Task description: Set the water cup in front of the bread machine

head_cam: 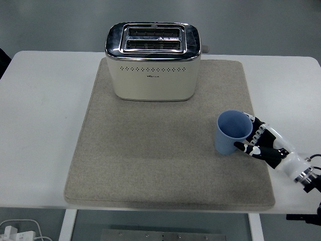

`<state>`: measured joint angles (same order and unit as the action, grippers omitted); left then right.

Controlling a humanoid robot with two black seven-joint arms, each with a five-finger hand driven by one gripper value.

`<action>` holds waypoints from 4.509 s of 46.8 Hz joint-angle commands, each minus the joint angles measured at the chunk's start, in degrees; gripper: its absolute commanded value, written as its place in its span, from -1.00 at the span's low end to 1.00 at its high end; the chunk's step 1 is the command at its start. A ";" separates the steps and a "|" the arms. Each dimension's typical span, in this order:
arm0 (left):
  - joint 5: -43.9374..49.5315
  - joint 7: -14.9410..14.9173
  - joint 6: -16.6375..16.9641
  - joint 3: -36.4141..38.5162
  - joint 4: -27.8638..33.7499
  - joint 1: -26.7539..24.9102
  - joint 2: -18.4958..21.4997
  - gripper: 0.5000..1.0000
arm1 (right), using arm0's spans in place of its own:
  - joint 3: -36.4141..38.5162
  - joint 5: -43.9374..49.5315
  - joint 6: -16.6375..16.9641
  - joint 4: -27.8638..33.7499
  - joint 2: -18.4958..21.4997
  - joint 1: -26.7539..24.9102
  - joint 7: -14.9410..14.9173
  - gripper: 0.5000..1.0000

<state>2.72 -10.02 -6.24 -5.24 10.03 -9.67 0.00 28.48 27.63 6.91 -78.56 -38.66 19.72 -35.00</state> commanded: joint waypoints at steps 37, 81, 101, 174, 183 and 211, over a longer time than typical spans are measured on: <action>0.00 0.00 0.00 -0.12 -0.36 0.00 0.00 1.00 | -0.80 1.91 -2.52 2.44 7.19 1.72 0.00 0.62; 0.00 0.00 0.00 -0.12 -0.44 0.00 0.00 1.00 | -0.88 3.84 -4.27 2.18 9.57 1.72 0.00 -0.70; 0.00 0.00 0.00 -0.03 -0.27 0.00 0.00 1.00 | -0.88 3.58 -5.51 2.09 10.62 4.71 0.00 -1.00; 0.00 0.00 0.00 -0.21 0.08 -0.18 0.00 1.00 | -9.23 3.05 -14.74 23.36 38.57 21.94 0.00 -1.00; 0.00 0.00 0.00 -0.12 0.08 -0.26 0.00 1.00 | -9.23 3.05 -14.82 24.68 38.66 21.76 0.00 -1.00; 0.09 0.00 0.00 -0.21 -0.09 -0.18 0.00 1.00 | -9.94 3.05 -16.85 27.67 38.66 21.50 0.00 -1.00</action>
<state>2.75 -10.02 -6.25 -5.45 10.01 -9.88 0.00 18.53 30.68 -9.90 -50.91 0.00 41.32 -35.00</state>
